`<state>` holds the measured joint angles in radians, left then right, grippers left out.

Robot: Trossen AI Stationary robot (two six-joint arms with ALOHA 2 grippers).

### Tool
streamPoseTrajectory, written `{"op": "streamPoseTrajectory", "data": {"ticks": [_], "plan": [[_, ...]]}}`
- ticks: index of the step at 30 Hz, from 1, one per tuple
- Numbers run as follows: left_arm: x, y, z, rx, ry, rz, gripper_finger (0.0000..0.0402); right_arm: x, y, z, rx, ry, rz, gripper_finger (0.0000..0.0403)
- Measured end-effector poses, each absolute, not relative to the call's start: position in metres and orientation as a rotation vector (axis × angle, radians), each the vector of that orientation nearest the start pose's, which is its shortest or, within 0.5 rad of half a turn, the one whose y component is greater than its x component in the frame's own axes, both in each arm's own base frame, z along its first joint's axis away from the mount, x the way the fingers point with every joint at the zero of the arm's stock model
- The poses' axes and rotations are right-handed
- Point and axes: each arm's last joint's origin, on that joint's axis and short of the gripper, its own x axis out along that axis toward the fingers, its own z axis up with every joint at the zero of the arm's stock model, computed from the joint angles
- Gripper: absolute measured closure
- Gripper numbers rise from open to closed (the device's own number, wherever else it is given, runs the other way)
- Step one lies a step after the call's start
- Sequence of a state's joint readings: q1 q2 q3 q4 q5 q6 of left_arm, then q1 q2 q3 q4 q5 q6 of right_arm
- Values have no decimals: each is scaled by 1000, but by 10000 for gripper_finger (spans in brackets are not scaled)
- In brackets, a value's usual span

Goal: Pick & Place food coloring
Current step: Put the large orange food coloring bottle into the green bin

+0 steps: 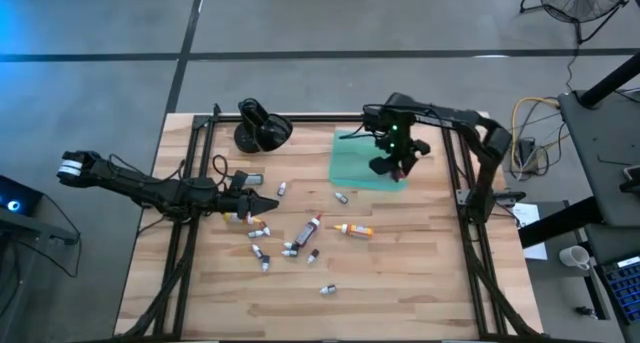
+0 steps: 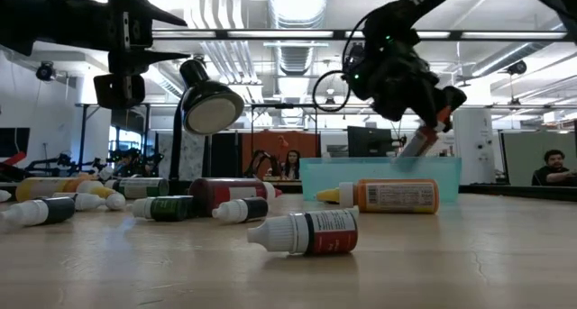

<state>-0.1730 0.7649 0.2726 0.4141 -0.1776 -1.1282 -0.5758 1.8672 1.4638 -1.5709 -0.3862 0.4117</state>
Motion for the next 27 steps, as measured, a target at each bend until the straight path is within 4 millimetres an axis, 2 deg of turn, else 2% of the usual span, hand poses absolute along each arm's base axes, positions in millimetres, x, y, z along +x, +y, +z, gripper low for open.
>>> {"op": "streamPoseTrajectory", "data": {"ticks": [4,10,13,20,27], "plan": [[168,-24,216,-1114,66,48,262,275,-163,223,1272,1752,-507,289],[168,-24,216,-1113,63,53,262,276,-170,216,1403,1745,-550,276],[168,-24,216,-1112,63,53,261,274,-172,214,1476,1733,-548,273],[168,-24,216,-1111,64,53,261,265,-180,209,1601,1725,-674,272],[168,-25,215,-1110,75,44,261,257,-179,199,1688,1754,-763,272]]}}
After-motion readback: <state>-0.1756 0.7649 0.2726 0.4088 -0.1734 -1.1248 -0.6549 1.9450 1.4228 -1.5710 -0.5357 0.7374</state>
